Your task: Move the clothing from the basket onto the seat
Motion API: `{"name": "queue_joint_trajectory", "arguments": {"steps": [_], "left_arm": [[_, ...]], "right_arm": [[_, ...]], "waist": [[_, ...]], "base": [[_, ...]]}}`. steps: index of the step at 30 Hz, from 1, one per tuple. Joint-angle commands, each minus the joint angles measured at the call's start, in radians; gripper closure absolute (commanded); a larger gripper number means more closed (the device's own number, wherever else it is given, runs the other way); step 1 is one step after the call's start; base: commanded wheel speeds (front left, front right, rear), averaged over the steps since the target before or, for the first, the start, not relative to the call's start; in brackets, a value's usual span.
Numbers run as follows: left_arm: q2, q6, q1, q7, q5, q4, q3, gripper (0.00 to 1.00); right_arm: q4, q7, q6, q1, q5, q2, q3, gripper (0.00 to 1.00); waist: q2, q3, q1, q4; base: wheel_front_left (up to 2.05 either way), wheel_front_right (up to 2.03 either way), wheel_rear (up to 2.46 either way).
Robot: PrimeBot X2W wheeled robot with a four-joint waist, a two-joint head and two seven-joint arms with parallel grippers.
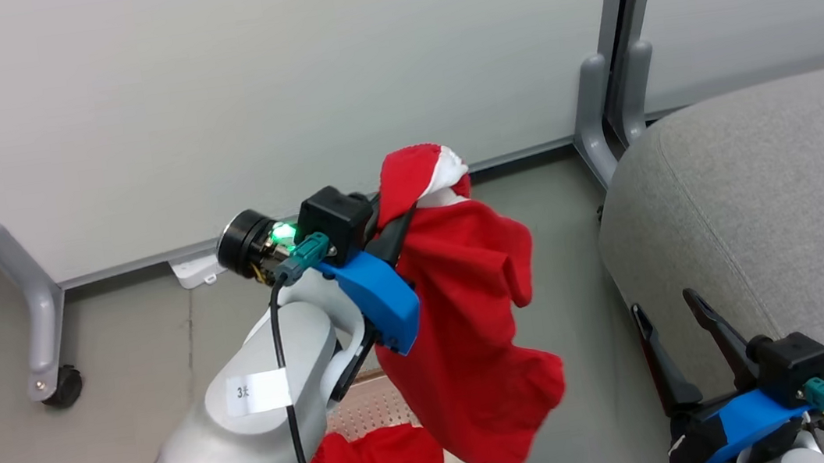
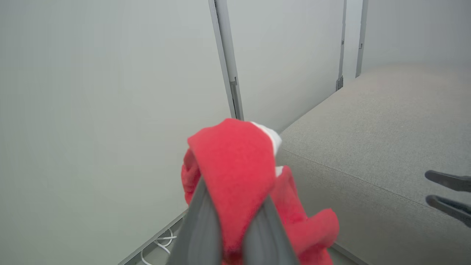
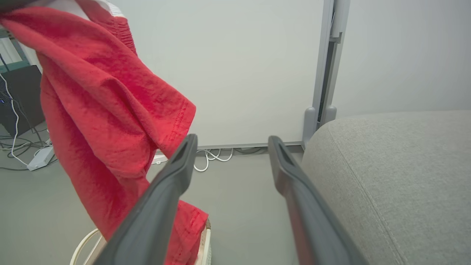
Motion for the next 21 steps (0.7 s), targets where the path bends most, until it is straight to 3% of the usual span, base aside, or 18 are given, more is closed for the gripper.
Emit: {"name": "queue_joint_trajectory", "arguments": {"steps": [1, 12, 21], "left_arm": [[-0.002, 0.003, -0.017, -0.005, 0.008, -0.007, 0.0, 1.0], [-0.007, 0.006, -0.038, 0.001, 0.005, -0.023, -0.01, 1.0], [-0.005, 0.012, -0.037, 0.001, 0.0, -0.025, -0.014, 1.0]], "right_arm": [[-0.003, -0.003, 0.0, 0.015, -0.001, -0.005, -0.001, 0.0], [-0.016, -0.004, 0.0, 0.031, -0.009, -0.001, 0.001, 0.0], [-0.041, -0.003, 0.0, -0.027, -0.014, -0.025, 0.068, 0.0]], "waist": [[-0.0001, -0.017, 0.0003, 0.009], [-0.0001, -0.036, 0.0003, 0.023], [-0.0001, -0.027, 0.0003, 0.024]], "base": [[0.0, 0.0, 0.0], [0.0, 0.0, 0.0], [0.0, 0.0, 0.0]]}}
